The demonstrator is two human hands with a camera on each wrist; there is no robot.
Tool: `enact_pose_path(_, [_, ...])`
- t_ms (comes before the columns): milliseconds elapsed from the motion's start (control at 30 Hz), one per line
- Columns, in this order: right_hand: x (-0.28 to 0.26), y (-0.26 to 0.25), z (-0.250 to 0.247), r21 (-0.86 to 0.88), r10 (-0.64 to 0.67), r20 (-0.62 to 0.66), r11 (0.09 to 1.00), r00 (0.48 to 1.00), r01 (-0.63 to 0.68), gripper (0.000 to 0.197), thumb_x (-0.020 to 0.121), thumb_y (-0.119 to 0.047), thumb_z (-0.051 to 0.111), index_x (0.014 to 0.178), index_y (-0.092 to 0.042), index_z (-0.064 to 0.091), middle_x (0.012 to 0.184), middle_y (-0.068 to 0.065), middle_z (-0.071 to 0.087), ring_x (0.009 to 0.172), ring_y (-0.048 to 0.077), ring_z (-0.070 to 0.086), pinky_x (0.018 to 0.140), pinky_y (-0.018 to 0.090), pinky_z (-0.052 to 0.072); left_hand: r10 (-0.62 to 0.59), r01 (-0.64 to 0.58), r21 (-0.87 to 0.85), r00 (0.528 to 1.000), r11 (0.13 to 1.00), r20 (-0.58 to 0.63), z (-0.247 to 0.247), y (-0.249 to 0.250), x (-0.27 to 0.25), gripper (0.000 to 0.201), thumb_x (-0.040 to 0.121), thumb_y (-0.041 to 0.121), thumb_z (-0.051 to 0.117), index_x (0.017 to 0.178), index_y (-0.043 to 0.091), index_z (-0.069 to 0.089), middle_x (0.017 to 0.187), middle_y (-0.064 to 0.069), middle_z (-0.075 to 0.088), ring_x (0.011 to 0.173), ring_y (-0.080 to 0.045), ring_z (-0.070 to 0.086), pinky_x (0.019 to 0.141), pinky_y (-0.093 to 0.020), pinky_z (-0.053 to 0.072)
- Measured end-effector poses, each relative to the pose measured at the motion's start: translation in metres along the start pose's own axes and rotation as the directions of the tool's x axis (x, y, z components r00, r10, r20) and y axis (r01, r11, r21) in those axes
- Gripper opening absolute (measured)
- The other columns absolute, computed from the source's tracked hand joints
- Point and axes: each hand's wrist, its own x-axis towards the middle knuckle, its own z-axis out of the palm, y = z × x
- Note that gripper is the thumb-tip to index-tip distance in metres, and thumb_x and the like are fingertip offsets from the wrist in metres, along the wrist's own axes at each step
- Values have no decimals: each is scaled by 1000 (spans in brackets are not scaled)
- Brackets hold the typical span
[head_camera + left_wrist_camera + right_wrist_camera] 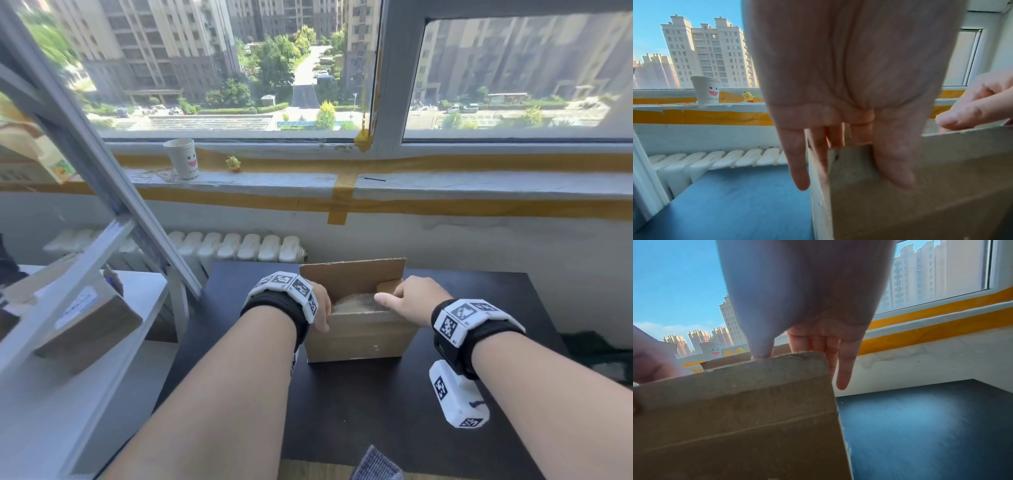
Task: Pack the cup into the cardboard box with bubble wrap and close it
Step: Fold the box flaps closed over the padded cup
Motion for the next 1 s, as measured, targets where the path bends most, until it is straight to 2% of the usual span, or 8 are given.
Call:
enact_pose_path(100, [-3, -4, -4, 16, 16, -2, 1000, 1000, -16, 64, 88, -65, 44, 49, -16, 31, 48, 0, 37, 50, 20, 42, 49, 30, 29, -52, 47, -29, 979, 998, -196, 5, -2, 5, 27, 89, 28, 66, 111, 14, 70, 101, -2, 69, 87, -20, 61, 73, -25, 49])
enact_pose_path(167, [-4, -3, -6, 18, 4, 3, 1000, 1000, -4, 61, 84, -66, 49, 50, -15, 49, 52, 1, 50, 57, 20, 52, 54, 31, 40, -106, 92, -68, 964, 993, -245, 9, -3, 9, 25, 86, 30, 68, 105, 14, 72, 103, -3, 73, 92, -22, 68, 82, -31, 56])
enact_pose_path(267, [-4, 2, -6, -13, -57, 11, 998, 998, 57, 32, 79, -45, 64, 86, -16, 77, 90, -1, 75, 91, 19, 67, 82, 35, 56, -146, 129, -77, 945, 989, -291, 15, -2, 13, 25, 84, 29, 68, 103, 14, 72, 109, -6, 69, 95, -26, 68, 85, -36, 57])
enact_pose_path(367, [-9, 3, -4, -31, -75, -40, 997, 996, 74, 23, 82, -17, 60, 96, -24, 76, 109, -5, 70, 106, 19, 62, 91, 31, 52, -174, 137, -125, 912, 983, -372, 15, -1, 16, 19, 83, 27, 67, 99, 17, 73, 114, -5, 55, 93, -29, 65, 86, -41, 55])
enact_pose_path(533, [-8, 8, 5, -139, -6, -68, 990, 998, -3, 16, 84, -28, 63, 99, -24, 66, 111, -1, 56, 109, 21, 54, 84, 32, 48, -262, 192, -213, 888, 958, -377, 20, -1, 21, 27, 83, 19, 69, 109, 16, 62, 120, -8, 44, 96, -30, 62, 82, -39, 54])
enact_pose_path(800, [-5, 13, 7, -128, 25, -202, 990, 979, -52, 105, 69, -40, 81, 147, -25, 12, 135, 7, 33, 118, 26, 48, 80, 38, 50, -333, 196, -341, 850, 919, -408, 14, -2, 21, 102, 72, 16, 81, 146, 31, 12, 138, -13, 28, 84, -32, 61, 62, -35, 46])
enact_pose_path(867, [-4, 12, 7, -160, -27, -192, 987, 981, -4, 108, 72, -35, 79, 150, -30, 4, 146, 4, 24, 123, 26, 45, 83, 39, 51, -290, 158, -321, 859, 934, -422, 14, -1, 21, 91, 73, 12, 79, 139, 33, 22, 132, -12, 36, 80, -30, 60, 62, -35, 47])
enact_pose_path(1000, [-2, 12, 6, -206, -72, -114, 977, 991, 47, 52, 80, -32, 70, 127, -24, 48, 137, 0, 38, 118, 23, 48, 87, 35, 50, -234, 145, -237, 880, 961, -412, 14, -5, 18, 43, 75, 18, 77, 109, 18, 51, 105, -6, 60, 82, -25, 61, 64, -33, 48])
